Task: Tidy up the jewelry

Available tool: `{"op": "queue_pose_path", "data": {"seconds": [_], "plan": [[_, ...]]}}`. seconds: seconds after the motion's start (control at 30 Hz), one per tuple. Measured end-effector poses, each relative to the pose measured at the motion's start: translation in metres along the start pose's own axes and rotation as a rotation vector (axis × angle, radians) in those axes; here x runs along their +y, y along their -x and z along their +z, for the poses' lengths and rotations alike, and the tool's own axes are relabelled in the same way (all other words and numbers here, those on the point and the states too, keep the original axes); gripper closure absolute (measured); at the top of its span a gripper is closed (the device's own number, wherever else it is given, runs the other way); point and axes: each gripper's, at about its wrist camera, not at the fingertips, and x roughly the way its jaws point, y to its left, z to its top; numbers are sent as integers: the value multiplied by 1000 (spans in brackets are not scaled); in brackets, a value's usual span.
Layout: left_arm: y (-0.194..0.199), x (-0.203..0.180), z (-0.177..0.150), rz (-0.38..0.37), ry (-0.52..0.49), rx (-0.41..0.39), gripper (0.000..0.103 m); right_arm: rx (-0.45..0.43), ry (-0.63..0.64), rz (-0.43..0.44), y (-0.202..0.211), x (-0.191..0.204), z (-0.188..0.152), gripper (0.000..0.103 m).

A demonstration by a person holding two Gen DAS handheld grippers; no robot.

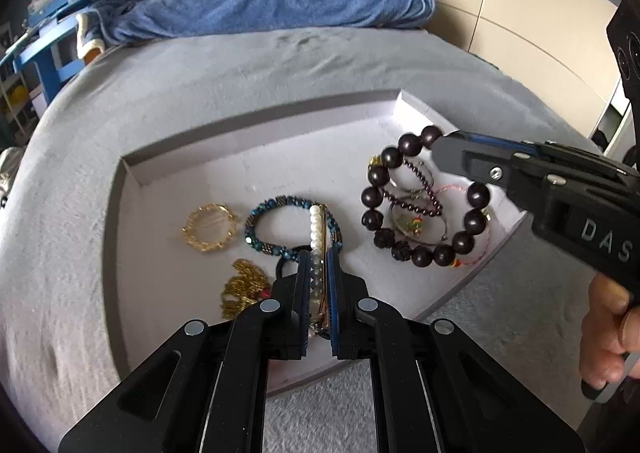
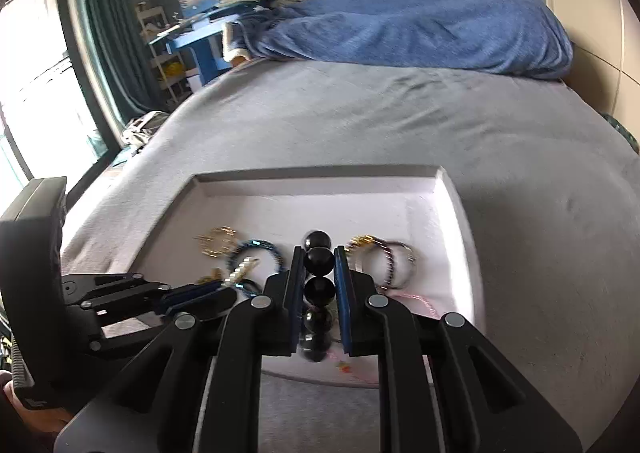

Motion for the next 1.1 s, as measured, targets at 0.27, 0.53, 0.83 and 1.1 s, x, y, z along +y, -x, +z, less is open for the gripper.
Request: {"op": "queue_pose_path", "data": {"seconds": [0.27, 0.53, 0.83, 1.1], "plan": [[1, 2, -10, -8, 13, -32, 86, 21, 18, -78, -8, -15, -16, 87], [27, 9, -18, -2, 49, -122, 44, -37, 46, -68, 14, -8, -21, 63], [79, 6, -40, 50, 69, -302, 11, -110, 36, -33, 51, 2, -52, 48], [102, 6, -80, 121, 141, -372, 7, -185, 27, -34, 78, 4, -90, 19]]}}
